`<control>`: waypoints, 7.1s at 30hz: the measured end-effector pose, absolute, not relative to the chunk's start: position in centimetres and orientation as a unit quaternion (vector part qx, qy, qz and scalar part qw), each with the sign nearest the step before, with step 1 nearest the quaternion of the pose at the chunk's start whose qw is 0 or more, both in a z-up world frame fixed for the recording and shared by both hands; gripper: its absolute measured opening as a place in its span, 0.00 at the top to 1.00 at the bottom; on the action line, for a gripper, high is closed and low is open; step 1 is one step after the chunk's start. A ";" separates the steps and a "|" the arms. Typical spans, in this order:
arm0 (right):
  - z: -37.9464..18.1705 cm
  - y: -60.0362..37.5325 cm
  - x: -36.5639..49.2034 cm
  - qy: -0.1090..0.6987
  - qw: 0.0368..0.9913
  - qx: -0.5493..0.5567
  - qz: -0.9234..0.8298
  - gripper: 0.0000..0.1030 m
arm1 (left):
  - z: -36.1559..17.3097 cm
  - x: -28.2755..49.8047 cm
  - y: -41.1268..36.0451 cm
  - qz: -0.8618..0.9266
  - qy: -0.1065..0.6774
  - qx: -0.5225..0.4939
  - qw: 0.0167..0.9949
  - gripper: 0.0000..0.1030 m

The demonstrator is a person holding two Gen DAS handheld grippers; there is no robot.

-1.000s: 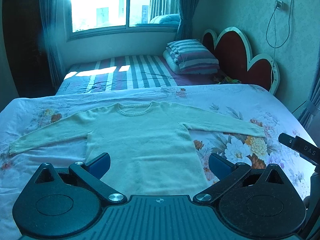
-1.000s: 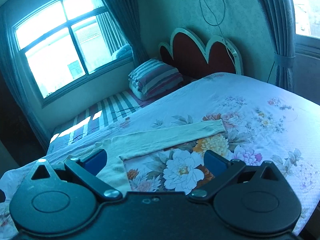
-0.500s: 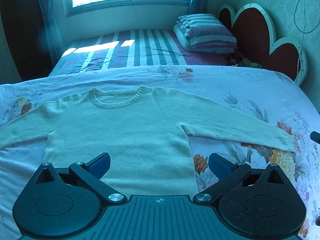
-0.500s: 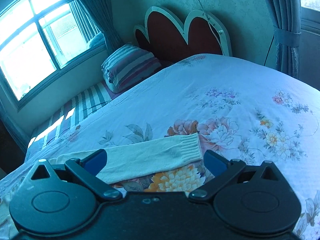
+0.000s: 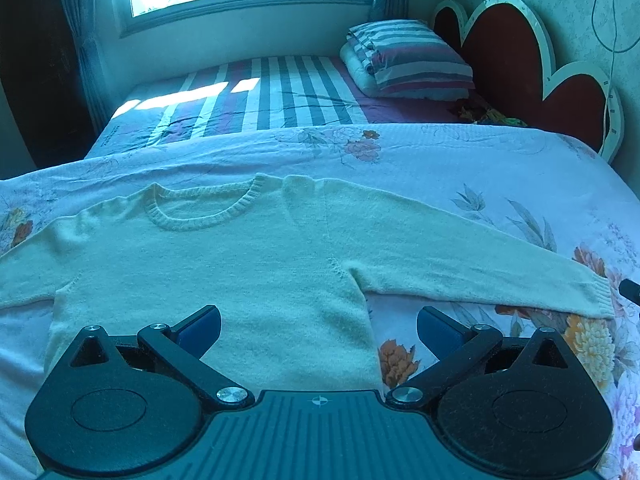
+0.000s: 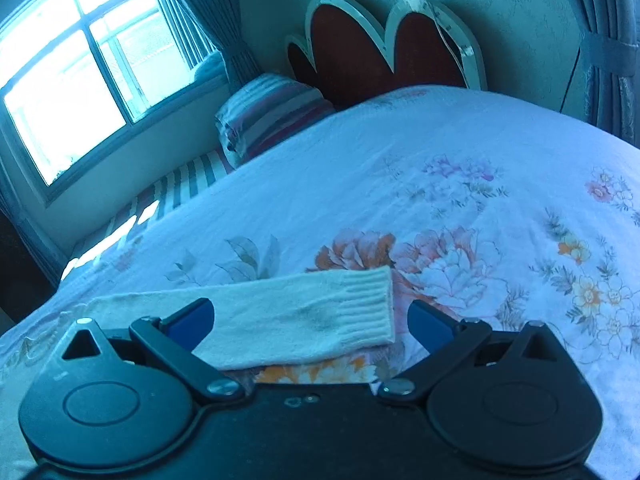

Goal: Fold small clothes

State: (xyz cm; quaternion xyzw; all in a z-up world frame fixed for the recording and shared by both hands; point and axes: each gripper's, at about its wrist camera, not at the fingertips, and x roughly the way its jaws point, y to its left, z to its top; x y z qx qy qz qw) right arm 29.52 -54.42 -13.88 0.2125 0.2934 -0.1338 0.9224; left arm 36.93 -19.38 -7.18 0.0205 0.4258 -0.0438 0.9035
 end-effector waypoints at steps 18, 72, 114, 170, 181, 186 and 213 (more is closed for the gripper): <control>-17.9 -55.7 33.0 0.332 0.906 0.234 -0.118 0.05 | -9.8 39.5 -20.1 -0.037 0.443 0.027 0.895 0.00; -17.0 -54.2 31.0 0.232 0.919 0.277 -0.154 0.93 | -10.9 40.8 -20.3 -0.031 0.443 0.039 0.895 0.00; -10.9 -7.6 45.1 0.260 0.942 -0.052 0.205 0.93 | -8.8 42.4 9.1 0.124 0.393 -0.033 0.911 0.00; -12.0 -19.7 36.0 0.238 0.968 0.013 0.072 0.15 | -18.9 52.3 -3.9 0.057 0.444 0.052 0.893 0.00; -11.9 -20.5 40.0 0.233 0.969 0.016 0.075 0.13 | -18.0 51.5 -1.5 0.084 0.438 0.019 0.895 0.00; -11.0 -22.1 38.9 0.215 0.974 0.031 0.070 0.13 | -15.3 52.9 -5.5 -0.019 0.405 -0.025 0.914 0.00; -11.2 -27.9 35.3 0.200 0.979 0.044 0.016 0.12 | -16.6 57.1 -19.6 -0.145 0.394 0.039 0.907 0.01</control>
